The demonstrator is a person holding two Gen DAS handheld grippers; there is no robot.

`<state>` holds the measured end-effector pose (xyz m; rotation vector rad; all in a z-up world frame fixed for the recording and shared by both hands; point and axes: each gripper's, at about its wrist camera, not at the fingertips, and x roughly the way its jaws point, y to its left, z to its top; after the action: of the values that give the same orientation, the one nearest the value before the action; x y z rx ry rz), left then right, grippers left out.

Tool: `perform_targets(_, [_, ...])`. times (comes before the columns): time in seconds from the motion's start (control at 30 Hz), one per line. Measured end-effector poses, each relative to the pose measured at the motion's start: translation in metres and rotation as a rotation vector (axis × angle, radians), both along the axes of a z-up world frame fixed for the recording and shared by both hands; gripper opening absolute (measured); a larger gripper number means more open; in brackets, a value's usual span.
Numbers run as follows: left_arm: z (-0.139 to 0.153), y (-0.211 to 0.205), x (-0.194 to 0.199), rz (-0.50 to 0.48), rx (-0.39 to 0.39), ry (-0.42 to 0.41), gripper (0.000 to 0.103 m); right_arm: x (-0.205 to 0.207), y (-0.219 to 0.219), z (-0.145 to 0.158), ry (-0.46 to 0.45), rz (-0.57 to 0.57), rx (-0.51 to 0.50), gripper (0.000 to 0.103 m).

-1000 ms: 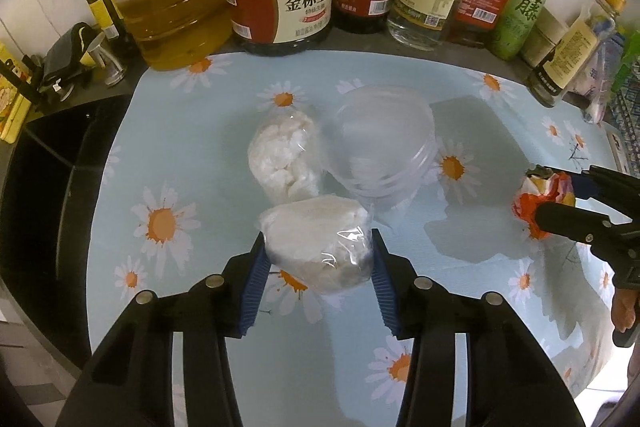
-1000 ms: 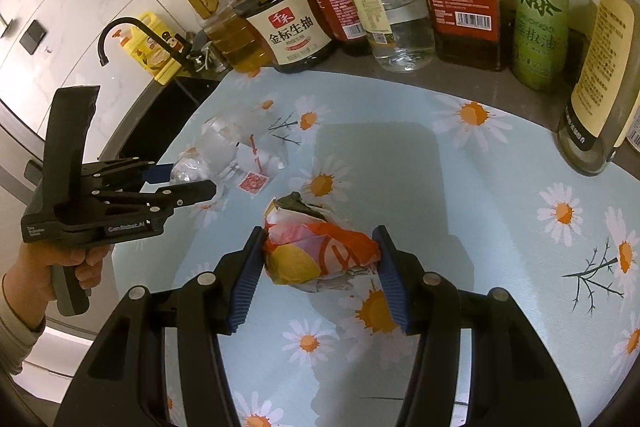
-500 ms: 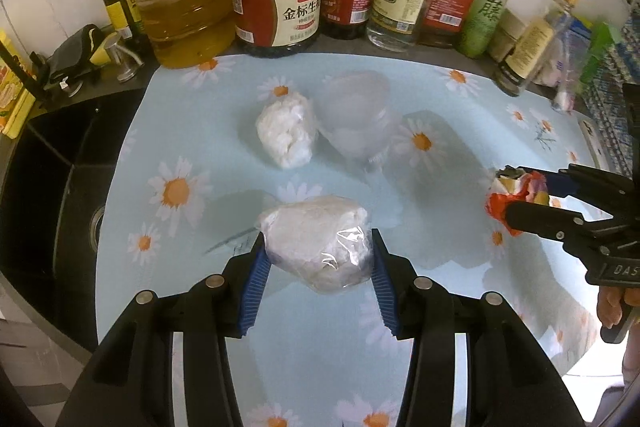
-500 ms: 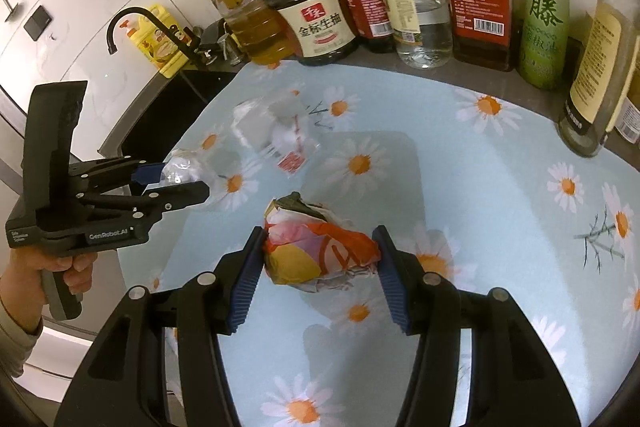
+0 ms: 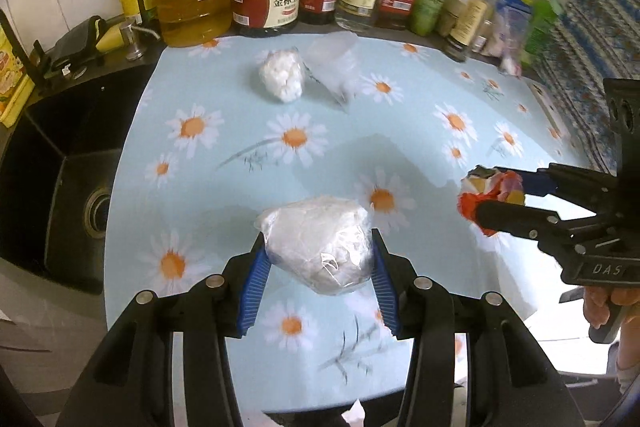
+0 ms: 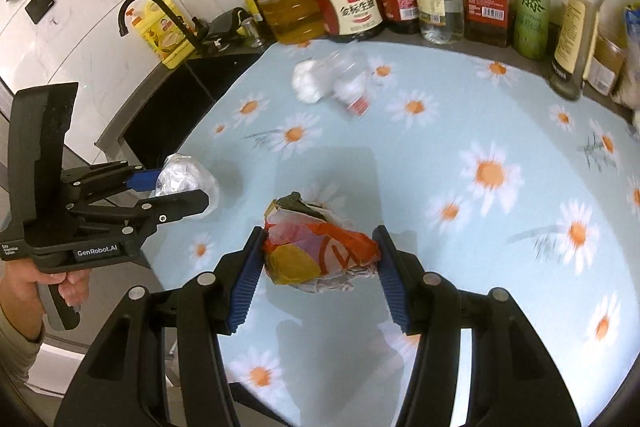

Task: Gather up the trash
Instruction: 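Carry the snack bag and wrapped bundle down over the trash bin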

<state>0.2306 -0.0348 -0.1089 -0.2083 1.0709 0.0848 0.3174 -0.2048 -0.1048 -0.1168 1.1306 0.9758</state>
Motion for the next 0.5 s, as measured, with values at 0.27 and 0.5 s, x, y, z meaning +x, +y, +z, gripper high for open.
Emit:
perform_targets(0.27, [0.001, 0.0, -0.051, -0.046, -0.019, -0.021, 0.046, -0.065, 0.009, 0.006, -0.005, -0.018, -0.009, 0.055])
perform_targets(0.5, [-0.001, 0.005, -0.09, -0.068, -0.037, -0.03, 0.046, -0.114, 0.017, 0.01, -0.007, -0.027, -0.009, 0.055])
